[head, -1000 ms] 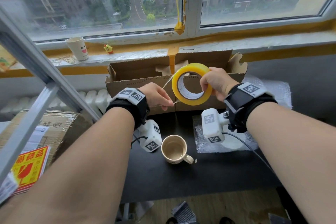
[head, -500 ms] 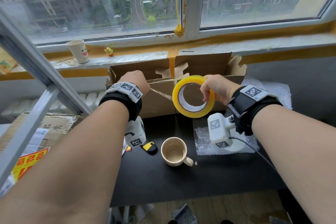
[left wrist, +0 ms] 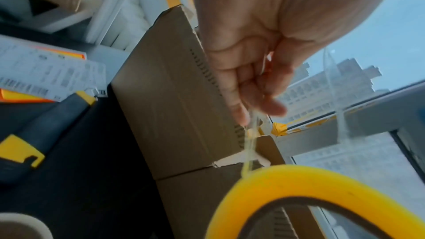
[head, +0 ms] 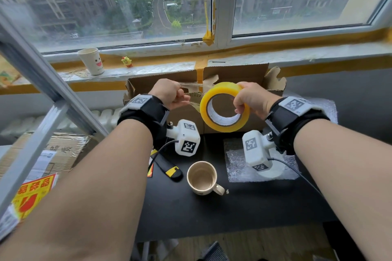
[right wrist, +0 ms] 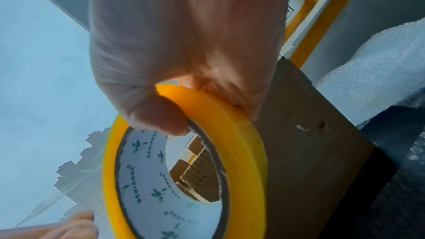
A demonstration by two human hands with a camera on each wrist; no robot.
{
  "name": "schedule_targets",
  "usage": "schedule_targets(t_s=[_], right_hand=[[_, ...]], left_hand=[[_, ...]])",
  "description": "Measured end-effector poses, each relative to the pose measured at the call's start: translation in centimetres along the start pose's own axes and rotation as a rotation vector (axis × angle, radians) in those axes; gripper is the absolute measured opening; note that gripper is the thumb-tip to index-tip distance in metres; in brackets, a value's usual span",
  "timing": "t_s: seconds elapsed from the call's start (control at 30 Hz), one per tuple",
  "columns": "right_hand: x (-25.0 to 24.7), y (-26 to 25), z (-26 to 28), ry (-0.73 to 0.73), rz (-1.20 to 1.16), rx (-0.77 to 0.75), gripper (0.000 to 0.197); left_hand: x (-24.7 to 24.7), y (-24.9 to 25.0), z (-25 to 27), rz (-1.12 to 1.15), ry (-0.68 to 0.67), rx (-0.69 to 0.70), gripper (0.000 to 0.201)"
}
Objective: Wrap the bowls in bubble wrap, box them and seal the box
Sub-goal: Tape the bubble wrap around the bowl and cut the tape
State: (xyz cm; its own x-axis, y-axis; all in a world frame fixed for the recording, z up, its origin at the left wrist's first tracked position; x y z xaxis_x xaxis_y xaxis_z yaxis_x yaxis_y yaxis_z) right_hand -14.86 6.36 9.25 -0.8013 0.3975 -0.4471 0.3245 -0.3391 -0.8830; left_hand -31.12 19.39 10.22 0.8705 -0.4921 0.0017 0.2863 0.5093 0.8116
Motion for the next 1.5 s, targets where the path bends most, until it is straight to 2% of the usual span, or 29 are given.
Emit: schedule_targets(t_s=[0.07,0.17,0.37,0.47,0.6,0.7,0.87,1.0,1.07,1.13,1.23,1.3,1.4,1.5], right_hand=[[-0.2,0.0,0.3,-0.008,0.05,-0.028,0.046],[-0.2,0.1,0.9,-0.044,0.252,-0.076,0.032],[0.5,-1.0,0.7,-0.031,0.521,-0.199,0.026],[0.5,-0.4,0.8,-0.059,0.658,-0.236,0.022],[0.8,-0.9,0.7,-0.07,0.695,-0.276,0.027],[0.8,-1.2,0.6,-0.079,0.711,-0.291,0.03],[1.3,-0.6,0.7,-0.091,0.716,-0.291,0.034],[1.3,-0.3,0.7,-0.107,0.737,-0.274,0.035],[1.4,-0.5,0.8,-0.115,0.745,-0.28,0.036],[1.7,-0.8,0.8,-0.118,0.739,-0.297,0.038],[2.0,-1.3,0.7,-0.103,0.698,-0.325,0.046],[2.1,-1.4,0.7,-0.106,0.707,-0.328,0.05],[2.2,-1.1,0.7,-0.125,0.719,-0.296,0.038],[2.7,-0.9,0.7,-0.152,0.732,-0.271,0.03]], left_hand=[[-0.3,-0.2,0.2,0.023,0.042,-0.039,0.025],[-0.6,-0.2,0.3,-0.039,0.045,-0.062,0.029],[-0.3,0.8,0.4,-0.412,0.026,0.086,0.025],[-0.9,1.5,0.9,-0.58,0.042,0.165,0.008],[-0.1,0.4,1.0,-0.939,-0.052,0.122,0.03],[-0.1,0.0,0.7,-0.888,-0.085,0.088,0.023],[-0.3,-0.6,0.2,-0.895,-0.076,0.079,0.023],[0.1,-1.1,0.6,-0.97,-0.178,0.055,0.027],[0.3,-1.5,1.0,-0.94,-0.211,-0.008,0.043],[0.0,-1.3,0.7,-0.916,-0.118,-0.016,0.06],[-0.5,-0.3,0.2,-0.887,0.081,0.135,0.036],[-0.7,-0.3,-0.1,-0.85,0.081,0.173,0.026],[-0.8,-0.4,0.3,-0.871,0.052,0.212,0.021],[-0.9,0.1,0.4,-0.848,0.079,0.293,0.02]])
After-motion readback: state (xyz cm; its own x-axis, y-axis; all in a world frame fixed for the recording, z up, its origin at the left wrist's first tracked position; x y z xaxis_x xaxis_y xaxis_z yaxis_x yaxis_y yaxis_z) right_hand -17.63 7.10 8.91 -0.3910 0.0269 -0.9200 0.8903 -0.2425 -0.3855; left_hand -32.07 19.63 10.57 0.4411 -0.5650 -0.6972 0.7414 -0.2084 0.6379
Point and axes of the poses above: each hand's wrist, its own z-axis away from the middle knuckle, its own x-axis out of the palm, y = z × x, the point moved 7 cm from there along -z, towards the middle knuckle, and after that the axes turned 11 degrees about -x, right-handed, at the moved point
